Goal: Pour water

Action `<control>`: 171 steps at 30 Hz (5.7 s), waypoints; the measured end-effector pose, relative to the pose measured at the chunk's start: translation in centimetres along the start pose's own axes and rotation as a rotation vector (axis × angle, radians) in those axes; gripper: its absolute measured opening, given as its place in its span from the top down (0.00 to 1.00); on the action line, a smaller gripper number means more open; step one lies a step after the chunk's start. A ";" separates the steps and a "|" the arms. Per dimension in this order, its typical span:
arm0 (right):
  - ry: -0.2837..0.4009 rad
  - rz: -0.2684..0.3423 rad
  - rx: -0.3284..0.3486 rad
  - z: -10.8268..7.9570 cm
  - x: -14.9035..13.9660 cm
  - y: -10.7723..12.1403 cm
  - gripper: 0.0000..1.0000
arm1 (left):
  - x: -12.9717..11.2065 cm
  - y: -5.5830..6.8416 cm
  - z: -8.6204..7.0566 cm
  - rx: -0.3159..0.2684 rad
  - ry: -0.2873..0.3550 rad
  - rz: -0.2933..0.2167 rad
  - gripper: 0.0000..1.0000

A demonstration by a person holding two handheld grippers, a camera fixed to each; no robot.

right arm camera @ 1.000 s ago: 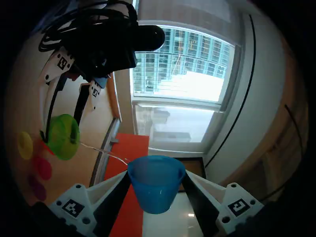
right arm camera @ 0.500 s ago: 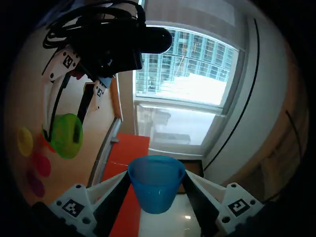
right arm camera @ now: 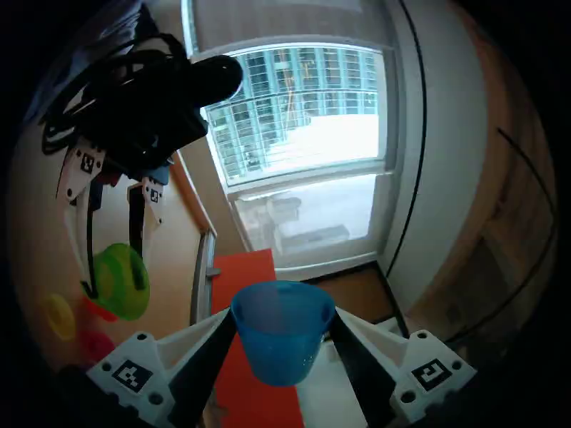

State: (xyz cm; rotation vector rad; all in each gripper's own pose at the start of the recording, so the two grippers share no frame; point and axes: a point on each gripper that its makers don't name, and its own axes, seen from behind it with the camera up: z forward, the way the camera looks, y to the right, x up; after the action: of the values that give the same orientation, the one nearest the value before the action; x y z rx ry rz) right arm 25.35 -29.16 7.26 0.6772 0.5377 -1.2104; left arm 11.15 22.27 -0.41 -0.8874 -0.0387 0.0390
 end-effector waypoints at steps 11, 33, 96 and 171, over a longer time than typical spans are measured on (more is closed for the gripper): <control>0.004 0.437 -0.009 -1.5 0.1 -0.2 0.10 | 0.2 -0.2 0.1 0.007 0.000 0.003 0.13; 0.023 1.182 0.049 -4.1 1.3 -0.3 0.10 | 0.9 -0.5 -0.2 0.023 -0.002 0.012 0.13; -0.215 1.233 0.176 -15.4 -9.4 -16.4 0.09 | -6.9 -2.0 -3.5 0.046 -0.235 0.035 0.13; -0.513 1.215 0.543 -19.1 -12.4 -37.2 0.08 | -21.1 -1.7 -3.3 -0.036 -0.596 0.007 0.13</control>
State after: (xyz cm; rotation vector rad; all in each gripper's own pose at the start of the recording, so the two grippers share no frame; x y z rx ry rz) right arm -14.19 -14.69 -4.02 0.8931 -0.6275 -0.2959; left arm -9.77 17.62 -1.54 -0.8859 -0.5939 0.3091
